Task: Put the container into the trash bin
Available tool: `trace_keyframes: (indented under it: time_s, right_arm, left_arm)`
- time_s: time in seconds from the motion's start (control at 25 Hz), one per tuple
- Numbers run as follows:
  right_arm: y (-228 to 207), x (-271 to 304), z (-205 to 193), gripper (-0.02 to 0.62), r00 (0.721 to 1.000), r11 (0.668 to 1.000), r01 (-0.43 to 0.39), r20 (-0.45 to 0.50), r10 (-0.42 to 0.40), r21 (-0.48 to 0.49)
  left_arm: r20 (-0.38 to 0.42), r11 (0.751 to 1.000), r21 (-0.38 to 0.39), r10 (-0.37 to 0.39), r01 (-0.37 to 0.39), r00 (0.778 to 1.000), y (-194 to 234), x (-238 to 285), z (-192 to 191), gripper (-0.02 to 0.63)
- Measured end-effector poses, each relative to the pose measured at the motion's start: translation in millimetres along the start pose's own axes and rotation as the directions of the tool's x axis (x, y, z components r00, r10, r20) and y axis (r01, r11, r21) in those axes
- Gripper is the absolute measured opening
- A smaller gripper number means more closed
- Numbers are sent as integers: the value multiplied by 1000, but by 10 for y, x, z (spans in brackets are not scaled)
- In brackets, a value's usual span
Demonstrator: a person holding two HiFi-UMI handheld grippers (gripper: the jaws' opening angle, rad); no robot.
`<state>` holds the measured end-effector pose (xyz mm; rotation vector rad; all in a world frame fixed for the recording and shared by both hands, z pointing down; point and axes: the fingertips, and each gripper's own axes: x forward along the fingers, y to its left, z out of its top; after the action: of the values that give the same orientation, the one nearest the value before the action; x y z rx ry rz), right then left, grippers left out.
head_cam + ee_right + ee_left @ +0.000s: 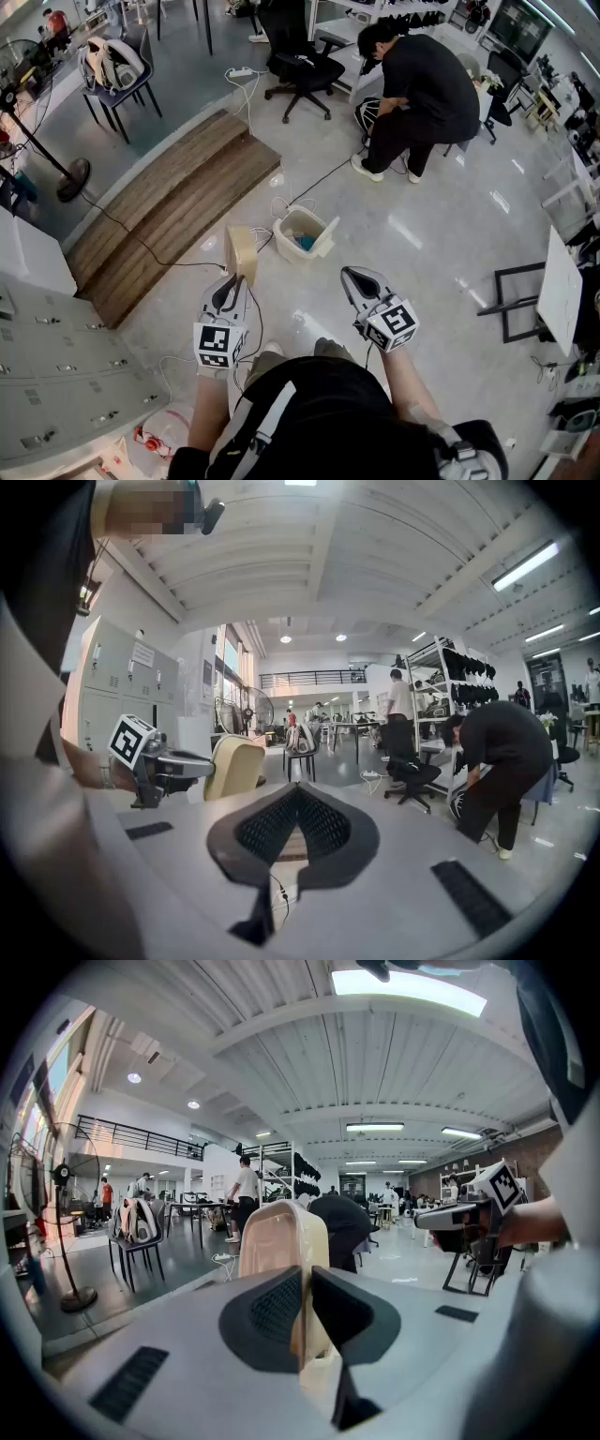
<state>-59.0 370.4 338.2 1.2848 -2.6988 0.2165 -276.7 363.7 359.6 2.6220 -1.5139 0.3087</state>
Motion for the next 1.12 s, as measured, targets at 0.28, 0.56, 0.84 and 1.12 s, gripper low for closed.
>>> trace_keyframes:
  time_s: [0.28,0.56,0.84,1.12]
  right_arm:
    - [156,303,84,14,1000,1000,-2,-6,2,-21]
    - [289,552,151,15,999,1000,25,22,-26,19]
    - [226,660,121,15,997,997,76,-2,-76,14]
    - [-184,1007,70,15,999,998,49,-20,-48,29]
  left_arm:
    - [17,1000,-8,-13,13,1000,233,-39,-28,44]
    - [30,999,-30,-38,39,999,572,-61,-116,44]
    - [16,998,-52,-40,41,999,839,60,-198,44]
    - [-10,998,-67,4,-5,1000,976,419,-208,44]
